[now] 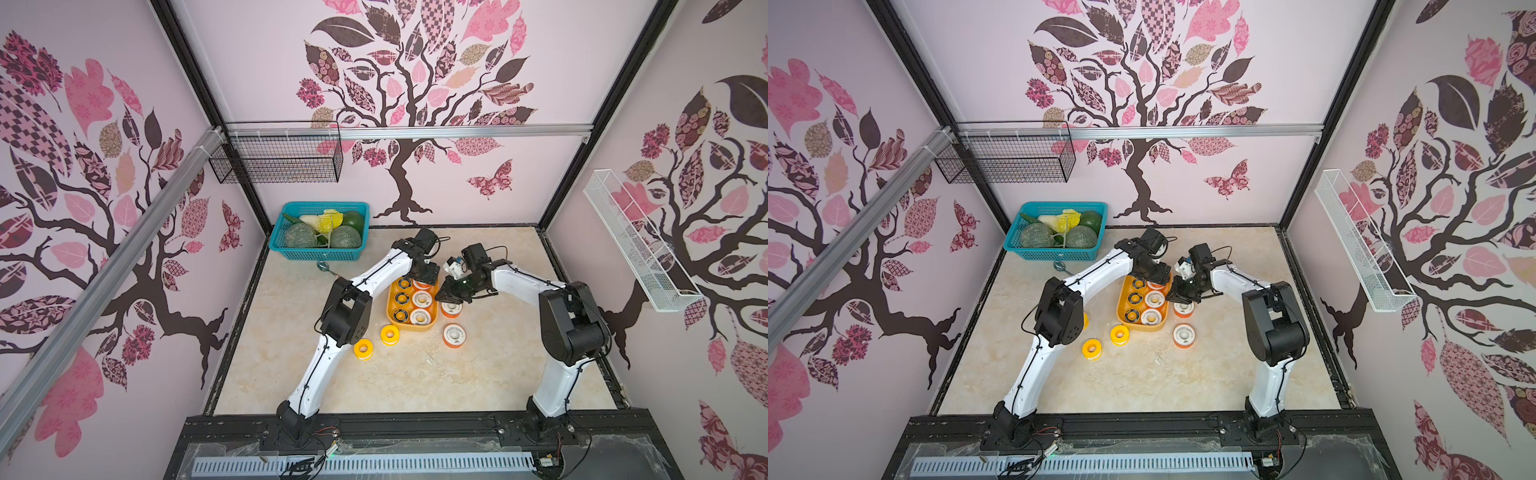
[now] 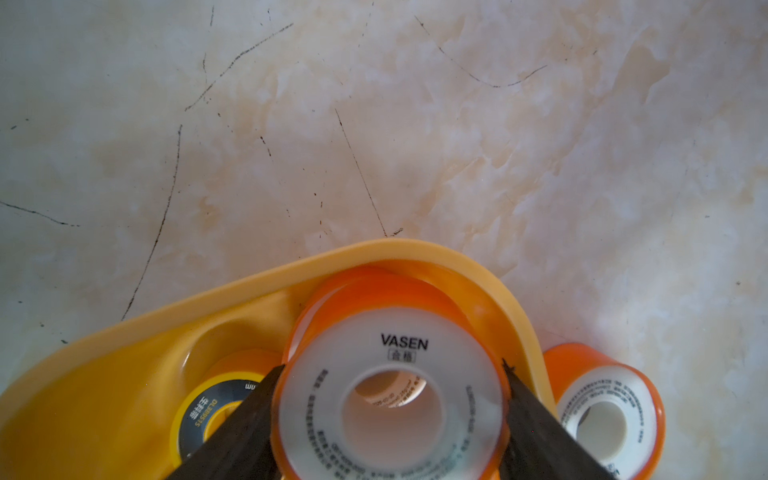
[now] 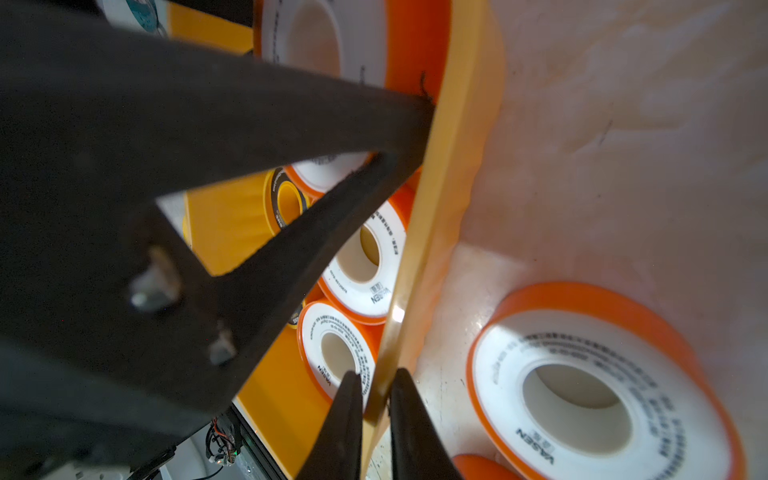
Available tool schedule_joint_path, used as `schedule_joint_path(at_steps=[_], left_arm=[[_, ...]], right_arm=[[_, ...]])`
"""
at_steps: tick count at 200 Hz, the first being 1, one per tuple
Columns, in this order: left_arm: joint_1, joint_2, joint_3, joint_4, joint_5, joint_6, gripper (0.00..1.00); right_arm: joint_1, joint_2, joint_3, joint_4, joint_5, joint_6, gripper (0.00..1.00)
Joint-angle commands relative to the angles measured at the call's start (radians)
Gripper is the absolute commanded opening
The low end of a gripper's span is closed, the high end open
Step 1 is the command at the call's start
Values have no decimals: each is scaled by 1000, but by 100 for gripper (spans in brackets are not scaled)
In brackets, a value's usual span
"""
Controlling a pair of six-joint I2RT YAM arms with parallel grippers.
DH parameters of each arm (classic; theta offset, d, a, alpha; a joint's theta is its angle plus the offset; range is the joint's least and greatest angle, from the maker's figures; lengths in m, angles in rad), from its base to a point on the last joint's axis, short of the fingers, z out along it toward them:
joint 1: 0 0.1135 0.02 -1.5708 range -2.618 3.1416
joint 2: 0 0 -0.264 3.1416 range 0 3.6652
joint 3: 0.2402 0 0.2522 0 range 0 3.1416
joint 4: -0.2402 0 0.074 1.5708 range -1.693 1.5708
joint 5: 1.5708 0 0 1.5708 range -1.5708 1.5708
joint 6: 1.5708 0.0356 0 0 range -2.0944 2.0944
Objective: Put the sealing tape into the storage box
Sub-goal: Adjust the storage box at the center of the board.
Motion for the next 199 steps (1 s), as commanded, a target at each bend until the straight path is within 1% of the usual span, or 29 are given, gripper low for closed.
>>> schedule_joint_path(at_steps=[1, 23, 84, 149, 170, 199], left_arm=[[5, 15, 33, -11, -21, -4, 72], [4, 21, 40, -13, -23, -2, 74], [5, 12, 42, -5, -18, -4, 88], [4, -21, 33, -2, -20, -2, 88], [5, -53, 19, 4, -22, 2, 88], [5, -132, -45, 37, -23, 13, 90]], right_arm=[[7, 25, 37, -4, -19, -8, 18], [8, 26, 37, -3, -20, -8, 18], [6, 28, 37, -6, -21, -10, 18], [8, 17, 41, -13, -4, -12, 18], [8, 9, 44, -16, 4, -13, 21], [7, -10, 60, -27, 6, -15, 28]])
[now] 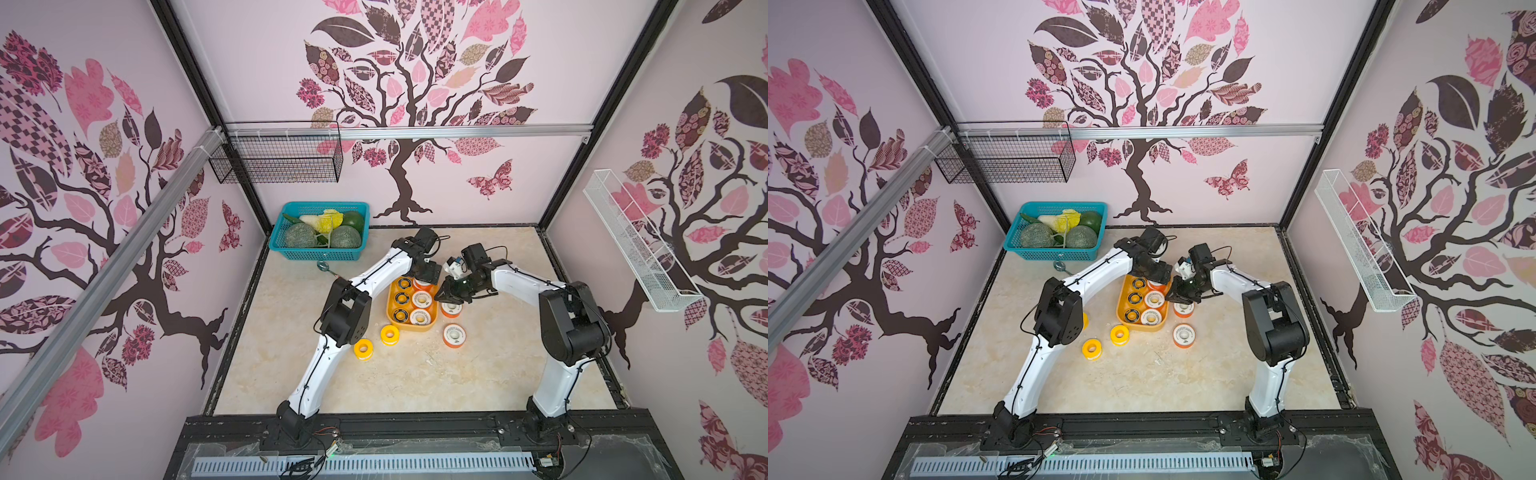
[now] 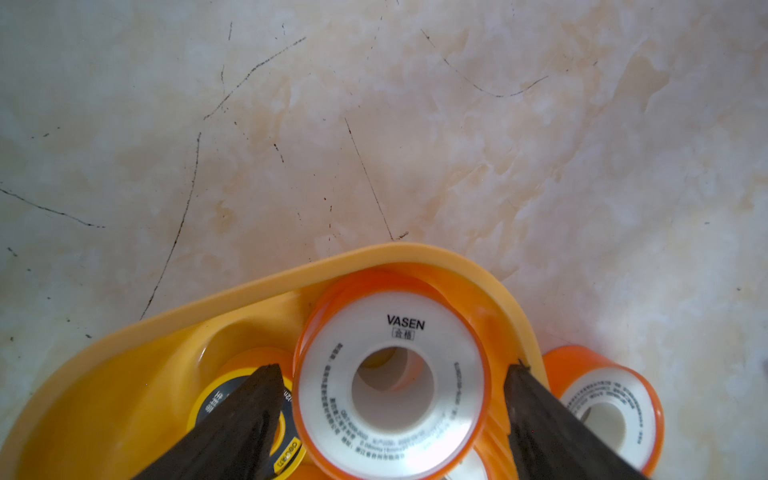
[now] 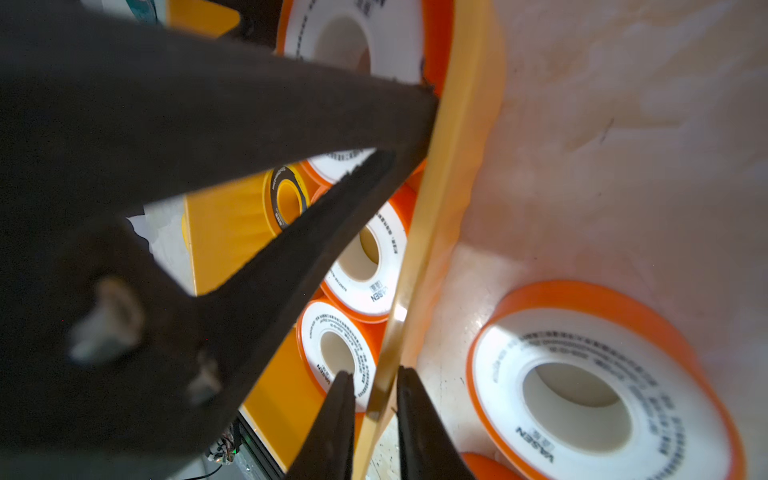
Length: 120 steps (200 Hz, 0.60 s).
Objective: Put the sealing tape into the storage box
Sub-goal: Adjust the storage box at the center of the board, then pick up the sealing tape at the center of the board.
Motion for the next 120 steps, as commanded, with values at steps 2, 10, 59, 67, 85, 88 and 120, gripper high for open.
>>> schedule_joint_path(at_steps=[2, 10, 59, 67, 85, 88, 120], left_arm=[[5, -114, -43, 41, -10, 13, 91], [5, -140, -65, 48, -15, 15, 91], [18, -342, -299, 131, -25, -1, 91], [24, -377, -344, 145, -23, -10, 91], [48, -457, -440, 169, 2, -31, 90], [52, -470, -457, 175, 11, -34, 91], [112, -608, -632, 228, 70, -71, 90]], right_arm=[[7, -12, 52, -16, 4, -13, 29], [7, -21, 56, -17, 8, -11, 30], [5, -95, 57, -34, 89, -22, 46], [5, -107, 53, -37, 112, -25, 47], [-2, -135, 40, -39, 154, -32, 49], [-3, -139, 37, -41, 159, -32, 50], [-19, -179, 12, -50, 211, -48, 56]])
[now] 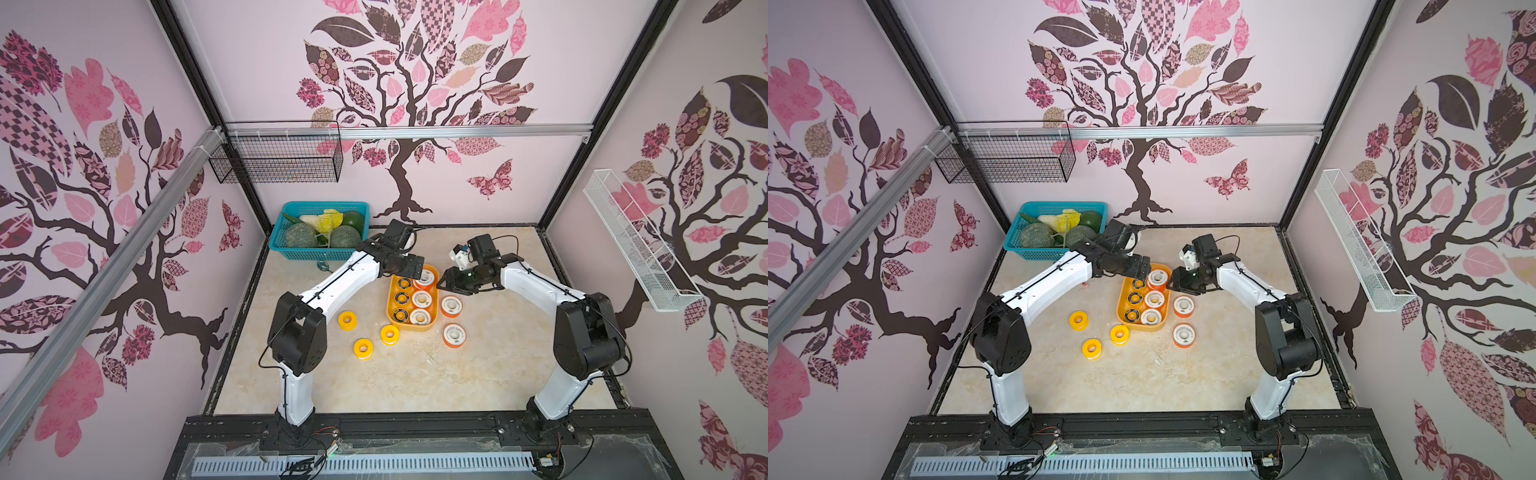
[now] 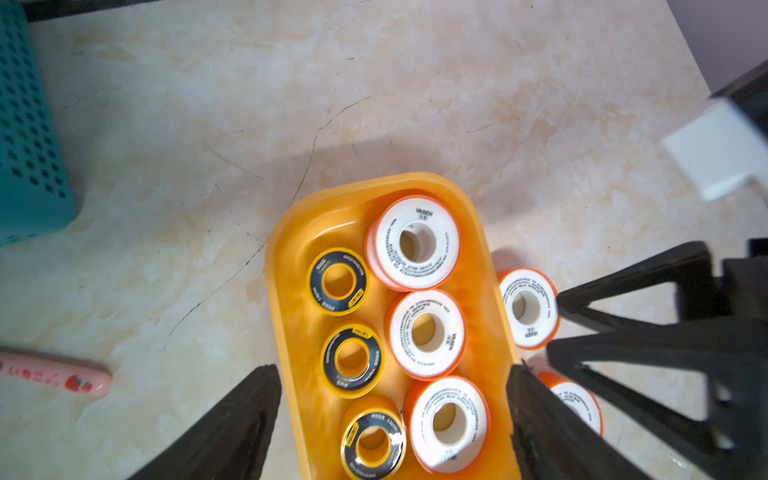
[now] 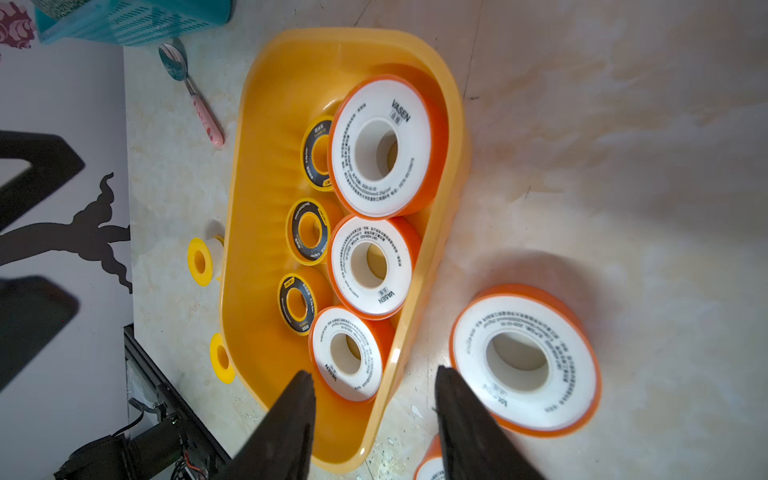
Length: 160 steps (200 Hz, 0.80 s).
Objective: Put the sealing tape into the storage box
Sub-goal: Pick up the sealing tape at the center of the board.
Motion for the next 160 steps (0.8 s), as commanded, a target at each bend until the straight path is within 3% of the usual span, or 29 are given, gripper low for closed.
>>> schedule_joint_path(at_steps=[1, 60, 108, 160], left_arm=[[46, -85, -101, 58, 50, -41, 90], [146, -301, -359, 129, 96, -60, 90], [151, -389, -433, 128, 68, -35, 90], [156, -387, -443, 129, 72, -39, 91]], right_arm=[[-9, -44, -13, -19, 71, -24, 56], [-9, -82, -69, -44, 164, -73, 62], [-3, -80, -103, -62, 224, -102, 73], [60, -47, -79, -104, 356, -137, 89]])
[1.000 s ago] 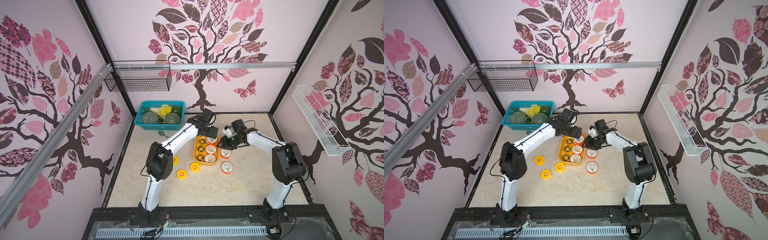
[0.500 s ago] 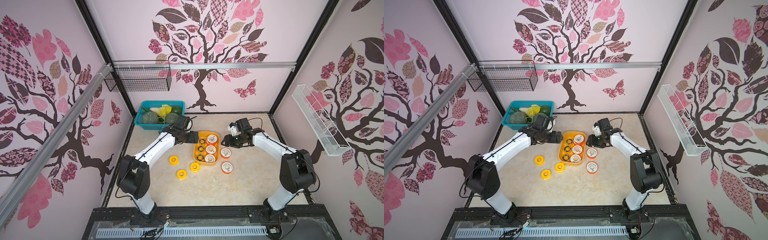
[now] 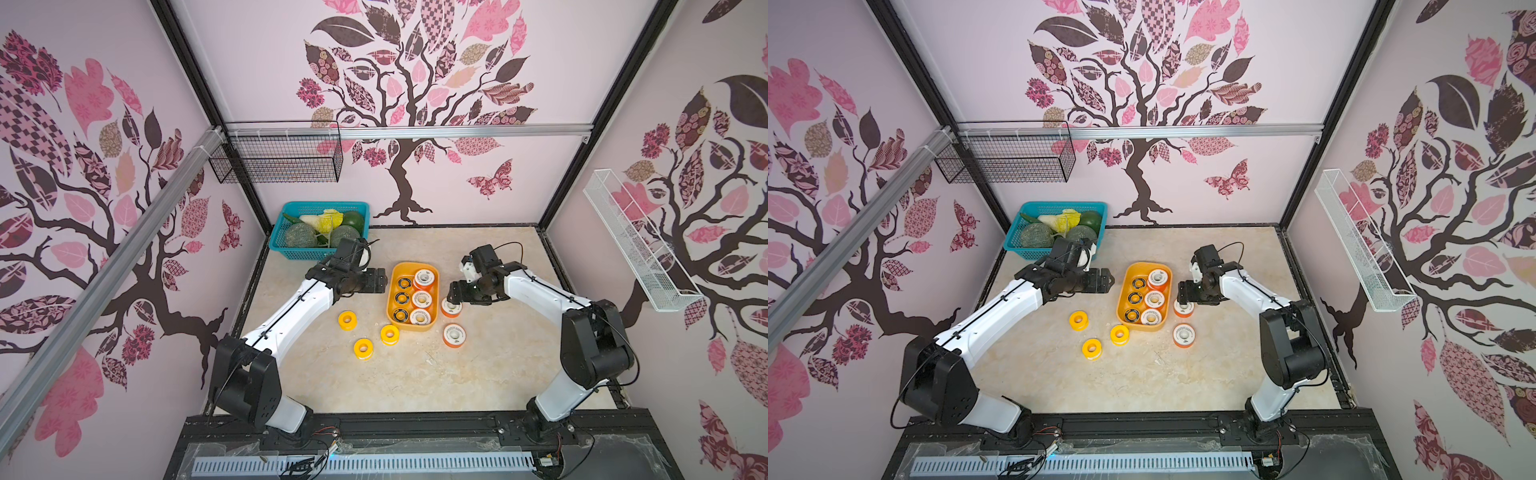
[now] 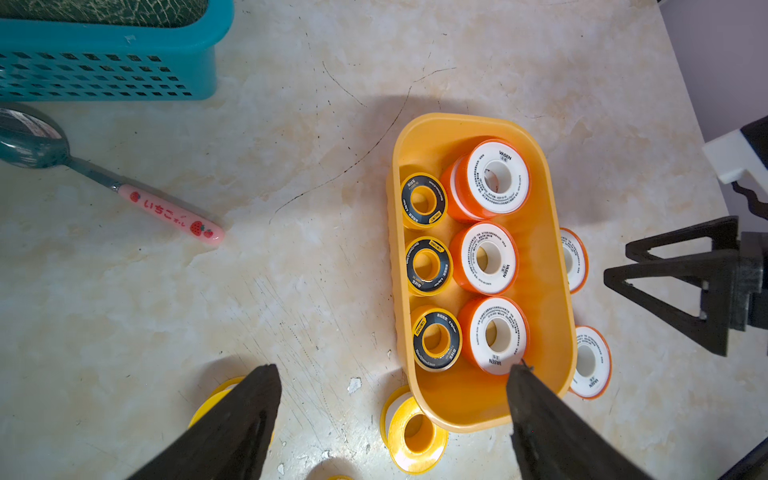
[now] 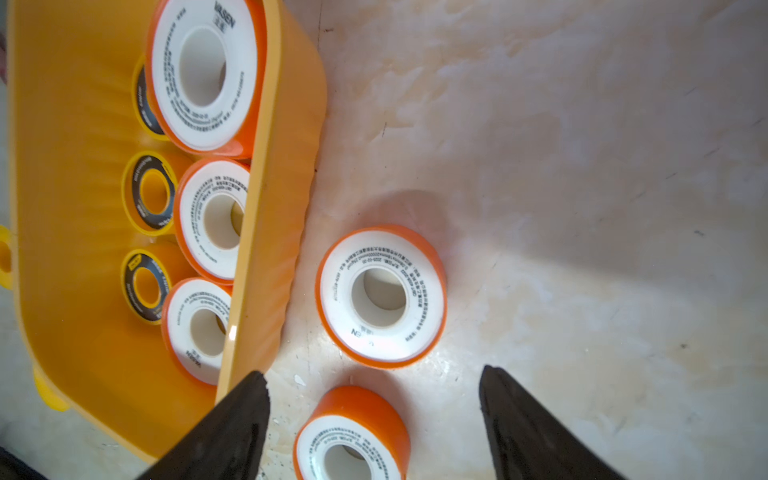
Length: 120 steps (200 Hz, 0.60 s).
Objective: Put the sealing tape into the storage box
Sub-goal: Pick up the sealing tape at the center of the board.
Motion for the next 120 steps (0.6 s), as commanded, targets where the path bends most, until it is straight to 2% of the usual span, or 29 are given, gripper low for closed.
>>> schedule_joint_path(at_steps=[1, 17, 120], left_arm=[[5, -5, -6, 26, 4, 8, 90], [7, -5, -8, 26, 7, 8, 91], [11, 9, -7, 25, 11, 7, 91]], right_arm=[[36, 2, 32, -32, 89, -28, 89], [49, 21, 42, -42, 124, -30, 90], [106, 144, 115, -66, 165, -26, 91]])
